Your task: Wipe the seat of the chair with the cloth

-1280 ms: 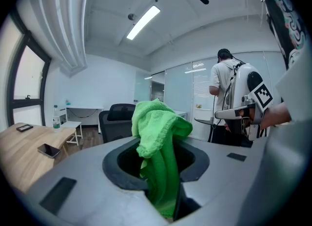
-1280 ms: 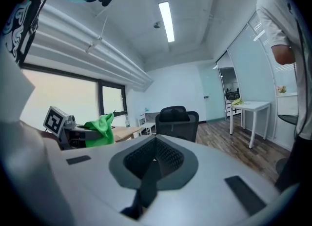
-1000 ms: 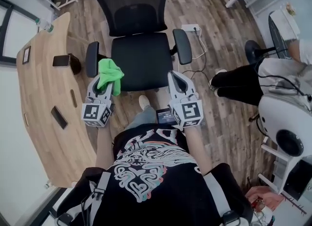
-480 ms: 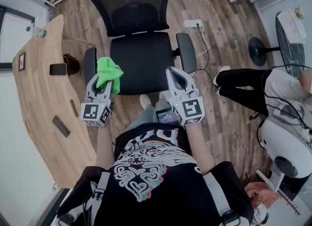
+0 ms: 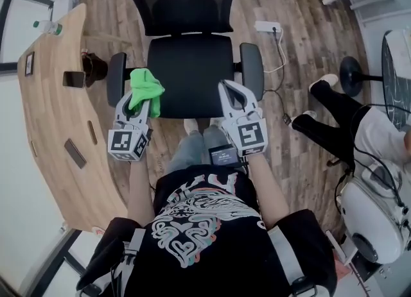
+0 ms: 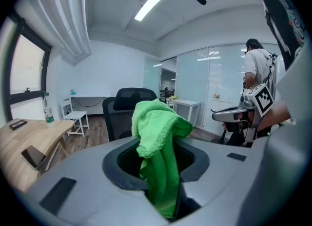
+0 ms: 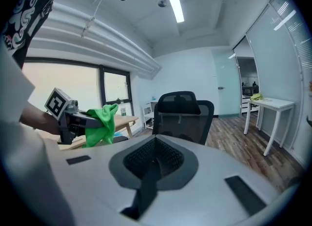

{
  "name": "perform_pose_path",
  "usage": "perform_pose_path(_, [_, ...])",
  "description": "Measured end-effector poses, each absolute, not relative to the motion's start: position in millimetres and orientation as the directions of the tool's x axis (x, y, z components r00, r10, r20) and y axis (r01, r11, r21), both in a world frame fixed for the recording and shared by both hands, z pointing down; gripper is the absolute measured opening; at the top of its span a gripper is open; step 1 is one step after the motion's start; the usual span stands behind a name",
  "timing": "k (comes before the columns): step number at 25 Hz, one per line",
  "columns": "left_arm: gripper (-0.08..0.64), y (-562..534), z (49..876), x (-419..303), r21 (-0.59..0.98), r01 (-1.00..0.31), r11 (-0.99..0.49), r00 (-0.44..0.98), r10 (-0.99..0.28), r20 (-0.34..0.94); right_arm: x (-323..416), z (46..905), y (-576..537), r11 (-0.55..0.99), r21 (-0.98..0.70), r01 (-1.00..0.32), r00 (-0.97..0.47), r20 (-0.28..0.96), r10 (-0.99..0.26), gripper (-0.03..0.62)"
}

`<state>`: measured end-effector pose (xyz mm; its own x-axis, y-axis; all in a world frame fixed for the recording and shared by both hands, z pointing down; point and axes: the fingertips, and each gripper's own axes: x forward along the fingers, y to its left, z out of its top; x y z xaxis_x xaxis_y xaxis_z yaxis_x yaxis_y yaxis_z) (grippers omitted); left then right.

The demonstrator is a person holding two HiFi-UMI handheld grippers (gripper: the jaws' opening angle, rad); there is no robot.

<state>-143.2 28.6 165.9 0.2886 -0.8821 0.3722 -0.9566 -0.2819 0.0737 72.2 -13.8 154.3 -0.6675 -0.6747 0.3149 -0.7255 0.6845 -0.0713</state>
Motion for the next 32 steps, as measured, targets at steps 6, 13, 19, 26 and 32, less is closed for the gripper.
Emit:
perform_pose_path(6, [0.127, 33, 203, -153, 0.097, -0.959, -0.265, 0.28, -0.86, 0.425, 67, 183, -17, 0.674, -0.054, -0.737, -0.647, 0.348, -0.679, 0.0])
perform_pose_path(13, [0.127, 31, 244, -165, 0.115, -0.958, -0.264, 0.287, -0.838, 0.465, 67, 219, -17, 0.642, -0.023, -0.766, -0.596, 0.401, -0.696, 0.0])
perform_pose_path(19, [0.127, 29, 282, -168, 0.139, -0.958, -0.249, 0.285, -0.825, 0.488, 65, 258, -16, 0.629, -0.021, -0.777, -0.57, 0.445, -0.69, 0.0])
perform_pose_path(26, [0.127, 34, 331, -176, 0.17, -0.959, -0.227, 0.283, -0.803, 0.525, 48, 299, -20, 0.653, -0.005, -0.758, -0.577, 0.471, -0.667, 0.0])
perform_pose_path(32, [0.127, 34, 365, -177, 0.178, -0.96, -0.216, 0.279, -0.786, 0.551, 43, 331, -22, 0.66, -0.001, -0.751, -0.578, 0.483, -0.657, 0.0])
